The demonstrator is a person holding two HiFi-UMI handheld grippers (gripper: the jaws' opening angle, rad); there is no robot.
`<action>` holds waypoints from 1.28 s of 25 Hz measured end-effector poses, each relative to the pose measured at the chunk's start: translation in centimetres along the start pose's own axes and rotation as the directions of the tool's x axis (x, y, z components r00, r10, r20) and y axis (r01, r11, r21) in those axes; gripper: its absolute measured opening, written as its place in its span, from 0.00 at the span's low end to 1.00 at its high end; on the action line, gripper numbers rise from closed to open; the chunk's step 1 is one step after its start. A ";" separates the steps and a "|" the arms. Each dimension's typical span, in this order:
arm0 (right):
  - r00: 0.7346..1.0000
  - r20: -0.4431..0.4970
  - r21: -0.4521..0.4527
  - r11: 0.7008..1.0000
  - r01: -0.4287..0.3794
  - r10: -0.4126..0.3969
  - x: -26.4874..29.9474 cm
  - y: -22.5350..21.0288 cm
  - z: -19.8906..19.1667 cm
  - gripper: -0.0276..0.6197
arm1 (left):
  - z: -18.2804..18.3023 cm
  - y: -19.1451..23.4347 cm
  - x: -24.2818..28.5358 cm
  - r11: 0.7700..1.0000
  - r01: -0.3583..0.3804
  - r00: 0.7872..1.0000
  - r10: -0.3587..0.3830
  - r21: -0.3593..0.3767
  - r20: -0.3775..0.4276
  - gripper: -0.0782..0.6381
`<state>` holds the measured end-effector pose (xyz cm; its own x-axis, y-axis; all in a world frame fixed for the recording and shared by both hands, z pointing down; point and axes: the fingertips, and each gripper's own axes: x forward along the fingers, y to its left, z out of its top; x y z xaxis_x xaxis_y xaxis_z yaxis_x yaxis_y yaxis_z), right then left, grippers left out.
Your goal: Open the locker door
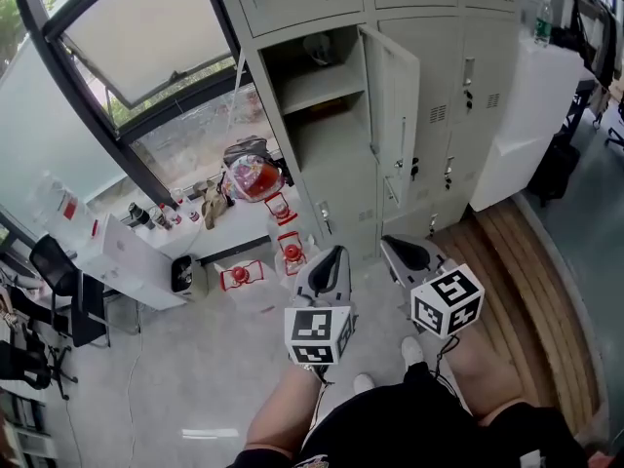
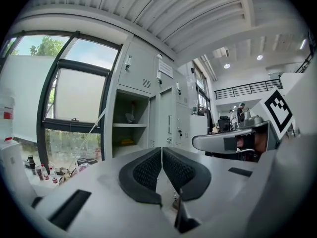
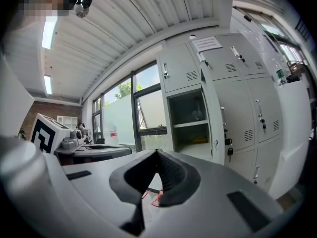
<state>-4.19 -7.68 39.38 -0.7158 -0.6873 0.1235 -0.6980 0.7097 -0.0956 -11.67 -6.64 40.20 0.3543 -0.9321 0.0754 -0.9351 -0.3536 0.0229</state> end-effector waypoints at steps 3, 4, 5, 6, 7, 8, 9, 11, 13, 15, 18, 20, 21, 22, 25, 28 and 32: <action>1.000 -0.003 -0.001 1.000 -0.007 0.007 0.4 0.5 -0.1 0.13 | -0.3 0.5 -0.5 1.000 -0.008 1.000 0.008 -0.002 -0.004 0.14; 1.000 -0.004 -0.002 1.000 -0.007 0.007 0.5 0.6 -0.1 0.13 | -0.3 0.7 -0.6 1.000 -0.010 1.000 0.010 -0.001 -0.004 0.14; 1.000 -0.004 -0.002 1.000 -0.007 0.007 0.5 0.6 -0.2 0.13 | -0.4 0.8 -0.7 1.000 -0.010 1.000 0.010 0.001 -0.005 0.14; 1.000 -0.004 -0.003 1.000 -0.006 0.006 0.6 0.7 -0.2 0.13 | -0.5 0.8 -0.8 1.000 -0.008 1.000 0.008 0.004 -0.005 0.14; 1.000 -0.004 -0.003 1.000 -0.005 0.005 0.6 0.8 -0.3 0.13 | -0.5 0.8 -0.8 1.000 -0.005 1.000 0.005 0.007 -0.006 0.14; 1.000 -0.003 -0.003 1.000 -0.003 0.003 0.6 0.8 -0.3 0.13 | -0.6 0.8 -0.8 1.000 -0.002 1.000 0.002 0.009 -0.005 0.14; 1.000 -0.002 -0.002 1.000 -0.001 0.001 0.5 0.8 -0.3 0.13 | -0.6 0.7 -0.8 1.000 0.001 1.000 -0.001 0.009 -0.005 0.14; 1.000 -0.001 -0.003 1.000 0.005 -0.005 0.5 0.8 -0.2 0.13 | -0.5 0.6 -0.8 1.000 0.009 1.000 -0.009 0.010 -0.003 0.14; 1.000 0.001 -0.005 1.000 0.012 -0.012 0.4 0.8 -0.2 0.13 | -0.4 0.5 -0.7 1.000 0.015 1.000 -0.015 0.012 0.001 0.14; 1.000 0.002 -0.007 1.000 0.018 -0.018 0.3 0.8 -0.2 0.13 | -0.3 0.4 -0.7 1.000 0.020 1.000 -0.020 0.014 0.003 0.14; 1.000 -0.001 -0.008 1.000 0.026 -0.026 0.2 0.8 -0.3 0.13 | -0.3 0.3 -0.7 0.999 0.029 1.000 -0.029 0.015 0.006 0.14; 1.000 -0.001 -0.007 1.000 0.030 -0.030 0.1 0.9 -0.4 0.13 | -0.4 0.3 -0.8 0.999 0.033 0.999 -0.033 0.014 0.007 0.14; 0.999 -0.002 -0.007 0.999 0.032 -0.032 0.0 0.9 -0.4 0.13 | -0.5 0.3 -0.8 0.999 0.035 0.999 -0.035 0.014 0.007 0.14; 0.999 -0.002 -0.006 0.999 0.034 -0.034 0.0 0.9 -0.5 0.13 | -0.5 0.3 -0.8 0.999 0.037 0.999 -0.037 0.014 0.007 0.14; 0.999 -0.004 -0.005 0.999 0.039 -0.039 0.0 1.0 -0.6 0.13 | -0.7 0.2 -0.9 0.999 0.040 0.999 -0.040 0.007 0.007 0.14; 0.999 -0.003 -0.005 0.999 0.041 -0.041 0.0 1.0 -0.6 0.13 | -0.7 0.3 -1.0 0.999 0.041 0.999 -0.042 0.006 0.005 0.14; 0.999 -0.004 -0.006 0.999 0.038 -0.038 0.2 1.2 -0.6 0.13 | -0.6 0.5 -1.1 0.999 0.039 0.999 -0.039 0.007 0.008 0.14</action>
<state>-5.14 -6.86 39.91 -0.6888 -0.7129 0.1314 -0.7243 0.6842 -0.0849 -12.49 -5.77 40.76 0.3906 -0.9181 0.0668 -0.9205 -0.3902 0.0193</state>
